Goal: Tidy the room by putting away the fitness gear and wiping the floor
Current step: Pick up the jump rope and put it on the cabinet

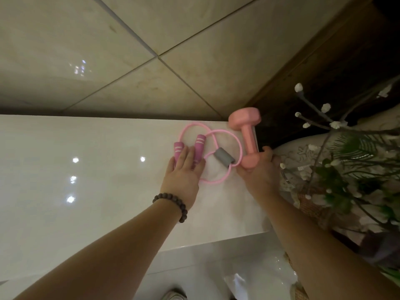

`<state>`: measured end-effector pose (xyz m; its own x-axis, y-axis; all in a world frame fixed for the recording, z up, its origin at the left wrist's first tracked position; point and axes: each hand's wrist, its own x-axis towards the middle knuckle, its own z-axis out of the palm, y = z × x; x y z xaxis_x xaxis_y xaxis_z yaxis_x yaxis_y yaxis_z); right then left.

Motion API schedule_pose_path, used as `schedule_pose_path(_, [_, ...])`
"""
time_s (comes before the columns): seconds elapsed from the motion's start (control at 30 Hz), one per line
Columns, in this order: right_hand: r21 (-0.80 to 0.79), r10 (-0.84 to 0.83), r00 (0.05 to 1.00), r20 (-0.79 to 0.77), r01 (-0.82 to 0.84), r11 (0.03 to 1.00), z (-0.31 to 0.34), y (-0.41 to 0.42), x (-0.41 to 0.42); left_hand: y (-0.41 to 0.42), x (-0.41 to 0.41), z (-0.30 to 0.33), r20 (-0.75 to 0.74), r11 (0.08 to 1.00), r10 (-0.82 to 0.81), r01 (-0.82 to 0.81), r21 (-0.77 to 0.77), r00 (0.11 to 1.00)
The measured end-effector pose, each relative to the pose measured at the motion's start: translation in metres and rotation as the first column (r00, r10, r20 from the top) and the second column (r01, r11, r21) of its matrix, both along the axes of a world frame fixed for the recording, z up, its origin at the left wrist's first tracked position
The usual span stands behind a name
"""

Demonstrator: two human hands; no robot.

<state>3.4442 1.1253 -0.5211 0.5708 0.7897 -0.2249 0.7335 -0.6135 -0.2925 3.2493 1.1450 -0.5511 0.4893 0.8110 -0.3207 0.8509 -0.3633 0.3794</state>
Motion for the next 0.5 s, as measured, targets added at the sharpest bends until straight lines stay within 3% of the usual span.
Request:
schedule_pose_path(0.23, [-0.108, 0.009, 0.999, -0.040, -0.013, 0.994, 0.007, 0.002, 0.002, -0.011, -0.013, 0.002, -0.062, 0.994, 0.082, -0.077, 0.076, 0.995])
schedule_pose_path(0.3, [-0.141, 0.128, 0.990, 0.059, -0.119, 0.983, 0.013, -0.001, 0.001, -0.012, -0.020, -0.001, -0.070, 0.991, 0.113, -0.107, 0.079, 0.991])
schedule_pose_path(0.4, [-0.122, 0.430, 0.850, 0.304, -0.413, 0.903, 0.017, -0.014, -0.018, -0.013, -0.029, -0.003, -0.096, 0.992, 0.108, -0.100, 0.081, 0.990])
schedule_pose_path(0.5, [-0.185, 0.572, 0.722, 0.390, -0.547, 0.816, 0.007, -0.023, -0.033, -0.013, -0.038, -0.004, -0.067, 0.991, 0.121, -0.116, 0.070, 0.990])
